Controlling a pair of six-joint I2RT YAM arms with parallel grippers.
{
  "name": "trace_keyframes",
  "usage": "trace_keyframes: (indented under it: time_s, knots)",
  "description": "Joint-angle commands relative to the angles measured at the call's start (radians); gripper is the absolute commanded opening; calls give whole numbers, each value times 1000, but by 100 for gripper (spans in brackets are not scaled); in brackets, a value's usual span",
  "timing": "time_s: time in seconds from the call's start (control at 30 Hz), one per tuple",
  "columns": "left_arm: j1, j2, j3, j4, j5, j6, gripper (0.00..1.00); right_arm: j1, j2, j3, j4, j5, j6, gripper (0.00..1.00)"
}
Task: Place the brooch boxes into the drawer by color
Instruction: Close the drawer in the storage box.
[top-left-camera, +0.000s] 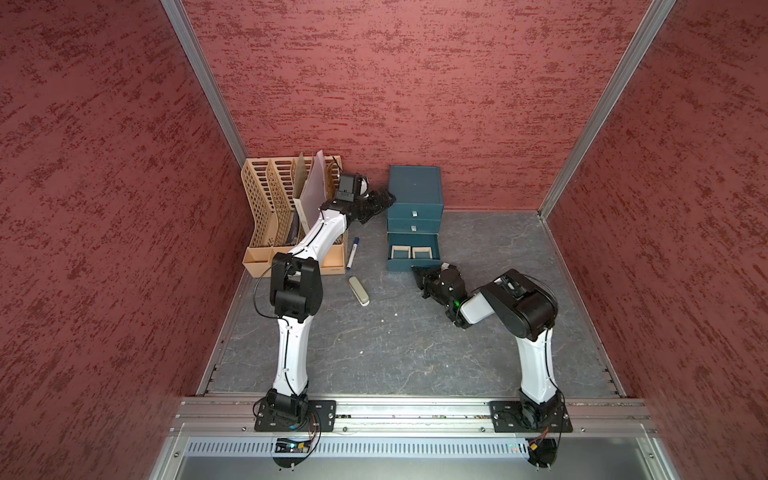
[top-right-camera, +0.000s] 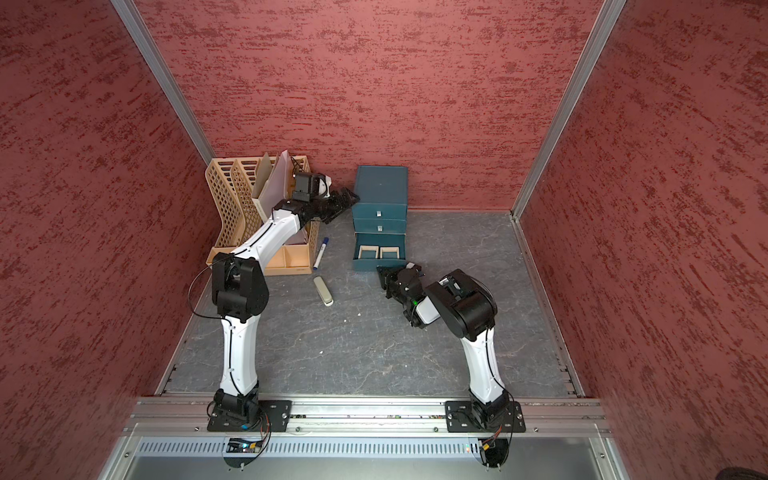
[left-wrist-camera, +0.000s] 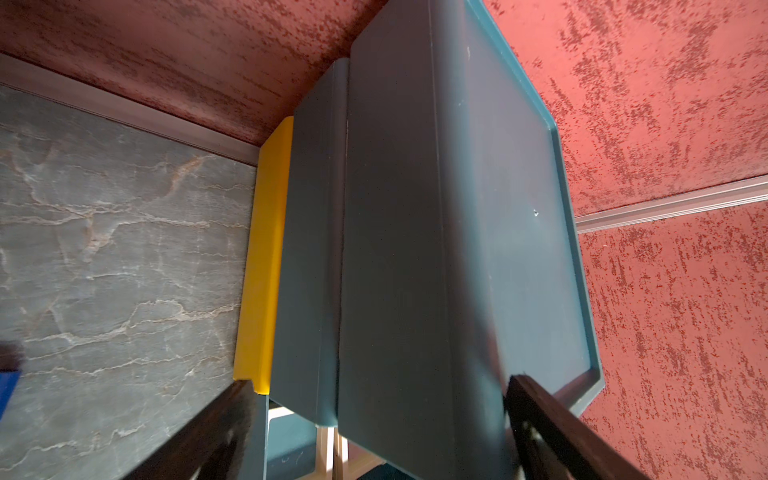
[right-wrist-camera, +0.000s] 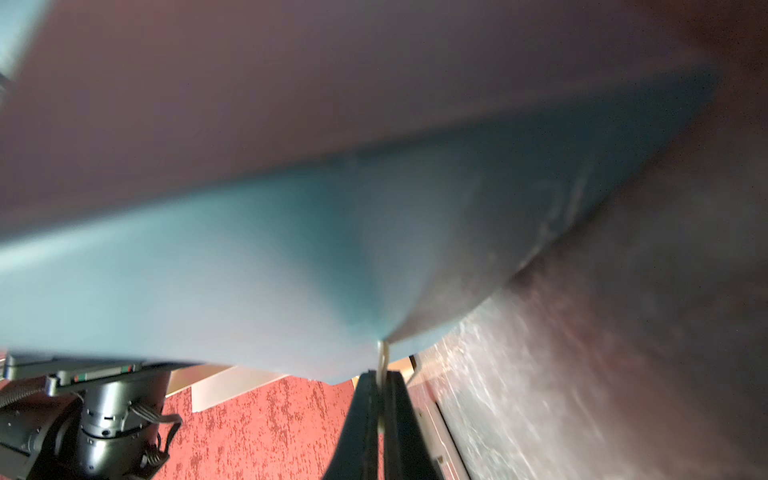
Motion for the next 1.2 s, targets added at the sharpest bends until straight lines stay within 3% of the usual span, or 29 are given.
trace_keyframes:
  time_s: [0.0, 0.57, 1.17]
  knots:
    - [-7, 29, 6, -58, -16, 18, 98, -19, 12, 51, -21, 14, -12, 0]
    - [-8, 30, 17, -69, -14, 15, 98, -67, 122, 259, -146, 1, -14, 0]
    - [-7, 38, 33, -82, -11, 19, 98, -86, 199, 378, -222, 4, 12, 0]
